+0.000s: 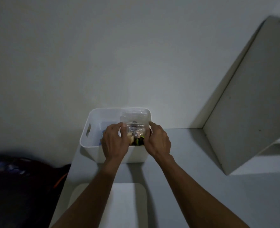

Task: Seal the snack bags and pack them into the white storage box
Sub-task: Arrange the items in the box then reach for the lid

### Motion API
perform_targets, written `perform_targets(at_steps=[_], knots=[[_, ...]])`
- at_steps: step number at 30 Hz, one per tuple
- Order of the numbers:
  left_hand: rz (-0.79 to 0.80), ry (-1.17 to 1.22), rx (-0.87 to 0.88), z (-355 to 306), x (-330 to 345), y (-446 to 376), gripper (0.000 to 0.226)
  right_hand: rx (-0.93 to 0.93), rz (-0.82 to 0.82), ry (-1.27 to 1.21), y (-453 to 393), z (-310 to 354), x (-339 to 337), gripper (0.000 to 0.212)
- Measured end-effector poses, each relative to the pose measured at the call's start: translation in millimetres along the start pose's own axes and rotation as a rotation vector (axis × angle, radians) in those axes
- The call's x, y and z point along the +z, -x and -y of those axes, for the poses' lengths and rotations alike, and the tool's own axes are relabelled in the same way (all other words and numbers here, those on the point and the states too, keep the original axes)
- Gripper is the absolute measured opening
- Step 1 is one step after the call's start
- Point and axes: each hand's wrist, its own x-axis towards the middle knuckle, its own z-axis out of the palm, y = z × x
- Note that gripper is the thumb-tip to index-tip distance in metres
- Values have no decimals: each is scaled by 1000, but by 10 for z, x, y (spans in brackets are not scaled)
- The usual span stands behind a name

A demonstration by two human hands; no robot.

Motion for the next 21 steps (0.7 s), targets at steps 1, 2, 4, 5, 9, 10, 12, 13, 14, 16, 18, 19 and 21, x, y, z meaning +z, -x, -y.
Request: perform_targets(at_steps=[1, 2, 4, 5, 9, 10, 12, 13, 14, 16, 18, 19, 21], knots=[[-8, 5, -2, -24, -70, 89, 38, -14, -3, -10, 103, -5, -60, 39], [-15, 12, -1, -51, -140, 188, 37, -27, -8, -22, 216, -11, -126, 39], [-25, 23, 8, -106, -282, 412, 37, -48, -21, -42, 440, -30, -235, 38], [-28, 32, 11, -129, -354, 537, 37, -52, -24, -52, 546, -43, -277, 38], [-20, 46, 9, -51, -653, 1088, 46, -36, 9, -130, 1026, -154, -316, 43], [-11, 33, 4, 8, -727, 1229, 48, -24, 19, -150, 1151, -200, -297, 45], [16, 4, -12, 163, -864, 1505, 49, 18, 44, -187, 1400, -307, -244, 49], [27, -9, -26, 266, -928, 1640, 50, 36, 57, -203, 1525, -364, -209, 51], [38, -21, -46, 380, -983, 1764, 52, 49, 71, -214, 1641, -422, -165, 52], [44, -49, -74, 619, -1078, 1985, 58, 81, 100, -215, 1852, -539, -54, 55], [39, -86, -40, 903, -1144, 2167, 62, 135, 147, -221, 2057, -636, 76, 57], [42, -110, -36, 1042, -1180, 2239, 64, 160, 173, -228, 2156, -678, 146, 59], [99, -169, -122, 1297, -1255, 2325, 68, 199, 207, -227, 2321, -741, 289, 61]])
